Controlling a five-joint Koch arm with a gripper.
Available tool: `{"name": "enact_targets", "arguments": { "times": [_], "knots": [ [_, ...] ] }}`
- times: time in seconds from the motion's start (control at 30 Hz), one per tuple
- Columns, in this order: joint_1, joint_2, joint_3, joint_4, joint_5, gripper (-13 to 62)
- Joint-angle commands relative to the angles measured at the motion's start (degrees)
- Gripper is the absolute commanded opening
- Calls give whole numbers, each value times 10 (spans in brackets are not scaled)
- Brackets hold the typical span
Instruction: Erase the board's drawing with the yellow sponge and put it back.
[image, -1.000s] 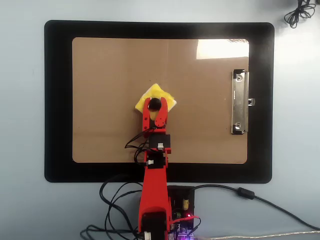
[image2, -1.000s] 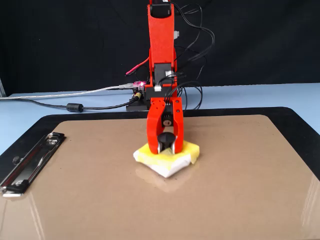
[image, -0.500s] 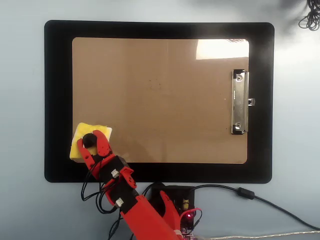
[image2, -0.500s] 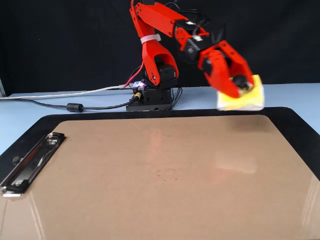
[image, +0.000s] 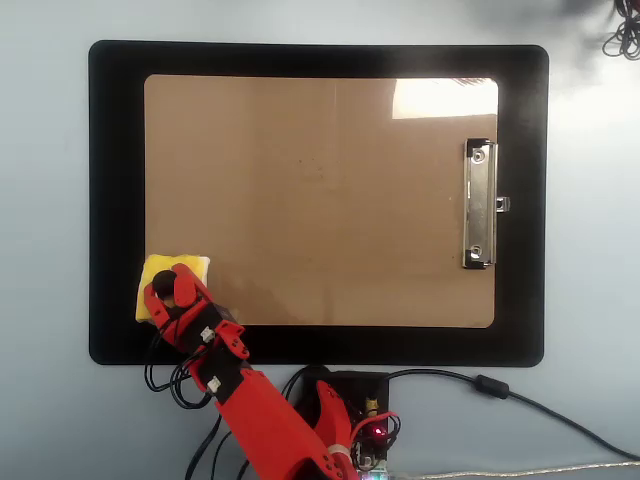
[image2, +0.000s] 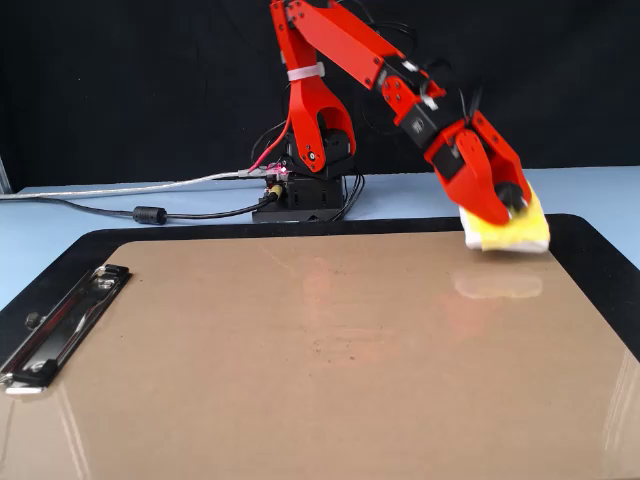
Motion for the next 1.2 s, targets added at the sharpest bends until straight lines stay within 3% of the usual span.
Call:
{"name": "enact_targets", "arguments": {
  "times": [0.0, 0.1, 0.23, 0.27, 0.53, 0.67, 0.9, 1.03, 1.17],
  "knots": [
    [-7, 1, -32, -56, 13, -82],
    [-6, -2, -29, -56, 15, -69],
    [-2, -4, -30, -58, 17, 305],
    [-2, -5, -29, -60, 19, 339],
    [-4, 7, -24, -51, 18, 340],
    [-2, 67, -29, 5, 16, 339],
    [43, 221, -178, 461, 1, 339],
    [153, 220, -279, 707, 11, 340],
    [320, 227, -280, 792, 112, 339]
  ]
}}
